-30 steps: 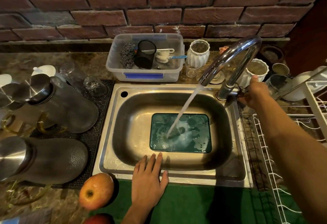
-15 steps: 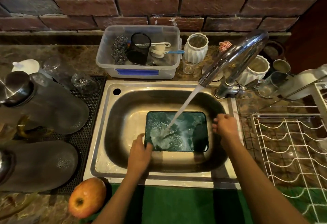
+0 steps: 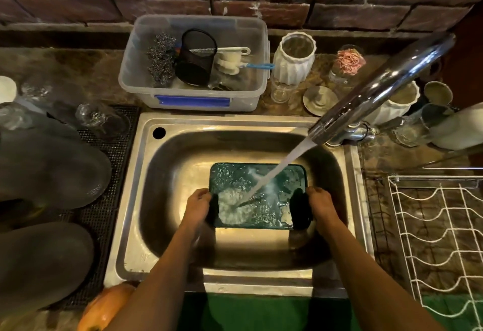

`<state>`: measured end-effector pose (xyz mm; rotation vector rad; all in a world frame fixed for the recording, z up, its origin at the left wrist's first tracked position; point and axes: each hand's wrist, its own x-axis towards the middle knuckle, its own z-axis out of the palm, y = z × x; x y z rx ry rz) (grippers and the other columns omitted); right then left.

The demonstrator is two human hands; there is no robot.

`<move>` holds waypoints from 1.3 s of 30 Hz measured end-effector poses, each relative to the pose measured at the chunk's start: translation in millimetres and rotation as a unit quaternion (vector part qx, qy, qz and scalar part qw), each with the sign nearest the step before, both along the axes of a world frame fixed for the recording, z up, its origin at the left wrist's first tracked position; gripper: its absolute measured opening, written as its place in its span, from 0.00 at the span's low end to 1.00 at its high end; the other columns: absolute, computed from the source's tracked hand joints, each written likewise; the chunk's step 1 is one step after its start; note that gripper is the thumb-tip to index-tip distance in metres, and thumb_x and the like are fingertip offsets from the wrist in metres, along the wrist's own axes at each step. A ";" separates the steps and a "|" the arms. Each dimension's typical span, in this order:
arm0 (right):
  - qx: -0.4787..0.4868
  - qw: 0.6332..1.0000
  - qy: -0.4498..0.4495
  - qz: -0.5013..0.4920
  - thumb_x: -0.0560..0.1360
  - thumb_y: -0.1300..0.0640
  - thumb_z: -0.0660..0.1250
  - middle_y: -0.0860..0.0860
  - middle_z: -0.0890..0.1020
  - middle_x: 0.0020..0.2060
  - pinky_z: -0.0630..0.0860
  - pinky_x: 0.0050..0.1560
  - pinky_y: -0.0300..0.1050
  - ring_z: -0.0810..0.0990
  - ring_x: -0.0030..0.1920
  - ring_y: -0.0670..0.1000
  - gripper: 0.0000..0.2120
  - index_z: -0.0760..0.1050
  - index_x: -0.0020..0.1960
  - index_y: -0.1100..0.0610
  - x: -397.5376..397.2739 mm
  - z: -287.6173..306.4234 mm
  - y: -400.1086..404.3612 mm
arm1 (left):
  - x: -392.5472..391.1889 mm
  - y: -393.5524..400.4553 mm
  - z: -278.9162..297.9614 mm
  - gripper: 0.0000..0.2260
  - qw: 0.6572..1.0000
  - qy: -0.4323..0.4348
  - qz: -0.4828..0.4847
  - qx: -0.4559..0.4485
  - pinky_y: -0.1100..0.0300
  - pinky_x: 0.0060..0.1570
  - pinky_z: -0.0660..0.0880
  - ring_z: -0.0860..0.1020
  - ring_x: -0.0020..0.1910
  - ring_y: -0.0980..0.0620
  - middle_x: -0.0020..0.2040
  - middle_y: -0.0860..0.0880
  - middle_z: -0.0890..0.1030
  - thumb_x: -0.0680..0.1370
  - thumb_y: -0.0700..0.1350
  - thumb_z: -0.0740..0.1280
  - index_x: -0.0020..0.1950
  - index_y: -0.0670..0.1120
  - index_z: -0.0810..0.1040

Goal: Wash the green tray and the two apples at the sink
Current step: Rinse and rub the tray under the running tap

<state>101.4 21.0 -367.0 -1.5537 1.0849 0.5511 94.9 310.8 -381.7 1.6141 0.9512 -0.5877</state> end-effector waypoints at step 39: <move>0.090 0.980 -0.175 0.004 0.83 0.65 0.57 0.55 0.85 0.49 0.78 0.48 0.49 0.81 0.52 0.55 0.14 0.82 0.52 0.58 27.3 81.9 24.4 | -12.2 11.8 63.9 0.08 0.959 -0.113 0.249 -0.080 0.53 0.42 0.76 0.80 0.46 0.46 0.48 0.44 0.82 0.83 0.38 0.58 0.56 0.43 0.77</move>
